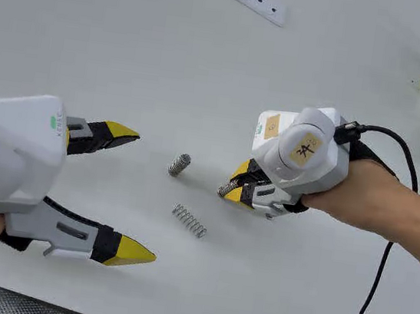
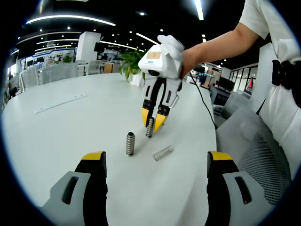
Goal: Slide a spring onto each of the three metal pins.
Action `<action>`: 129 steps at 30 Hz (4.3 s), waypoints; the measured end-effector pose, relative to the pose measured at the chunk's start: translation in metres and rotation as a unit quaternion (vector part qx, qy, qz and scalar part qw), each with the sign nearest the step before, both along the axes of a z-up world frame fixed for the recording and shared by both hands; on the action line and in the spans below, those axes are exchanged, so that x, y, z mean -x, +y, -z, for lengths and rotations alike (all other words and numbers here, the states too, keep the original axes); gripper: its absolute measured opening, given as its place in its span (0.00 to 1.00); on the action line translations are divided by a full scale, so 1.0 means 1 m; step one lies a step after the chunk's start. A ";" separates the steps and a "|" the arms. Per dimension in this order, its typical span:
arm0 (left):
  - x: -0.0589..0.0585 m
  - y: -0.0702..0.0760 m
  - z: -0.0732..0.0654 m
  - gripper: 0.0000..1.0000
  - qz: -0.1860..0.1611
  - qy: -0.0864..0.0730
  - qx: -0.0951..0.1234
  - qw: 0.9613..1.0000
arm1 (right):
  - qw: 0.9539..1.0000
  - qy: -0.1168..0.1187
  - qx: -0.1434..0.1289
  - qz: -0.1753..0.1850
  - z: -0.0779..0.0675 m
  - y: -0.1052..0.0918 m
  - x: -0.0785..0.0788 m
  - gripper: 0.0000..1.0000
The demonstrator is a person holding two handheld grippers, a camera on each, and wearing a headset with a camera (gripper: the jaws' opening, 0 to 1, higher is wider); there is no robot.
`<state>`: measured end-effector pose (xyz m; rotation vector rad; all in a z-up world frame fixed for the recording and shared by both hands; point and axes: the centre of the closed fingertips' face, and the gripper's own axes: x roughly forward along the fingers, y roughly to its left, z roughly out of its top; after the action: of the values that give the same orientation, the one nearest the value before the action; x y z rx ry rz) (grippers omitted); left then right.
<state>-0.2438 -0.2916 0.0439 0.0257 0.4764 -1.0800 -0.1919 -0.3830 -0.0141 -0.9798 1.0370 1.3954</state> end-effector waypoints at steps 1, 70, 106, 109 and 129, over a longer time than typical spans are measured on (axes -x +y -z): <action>0.000 0.000 0.000 0.87 0.001 0.000 0.000 1.000 | 1.000 0.000 -0.002 0.001 -0.001 0.000 0.000 0.12; 0.029 -0.018 -0.015 0.76 0.063 -0.034 -0.117 0.990 | 0.938 -0.036 -0.291 0.183 -0.079 -0.082 0.038 0.91; 0.002 -0.058 0.070 0.23 0.199 -0.052 -0.312 0.927 | 0.905 -0.045 -0.322 0.274 -0.060 -0.164 0.062 0.91; 0.001 -0.058 0.074 0.21 0.202 -0.052 -0.321 0.924 | 0.903 -0.045 -0.323 0.279 -0.059 -0.166 0.062 0.90; 0.003 -0.054 0.081 0.08 0.202 -0.037 -0.342 0.917 | 0.899 -0.040 -0.325 0.291 -0.056 -0.170 0.065 0.89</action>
<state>-0.2471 -0.3455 -0.0372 0.8120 0.7836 -1.2598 -0.2573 -0.5533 0.0417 -0.1953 0.6413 1.0606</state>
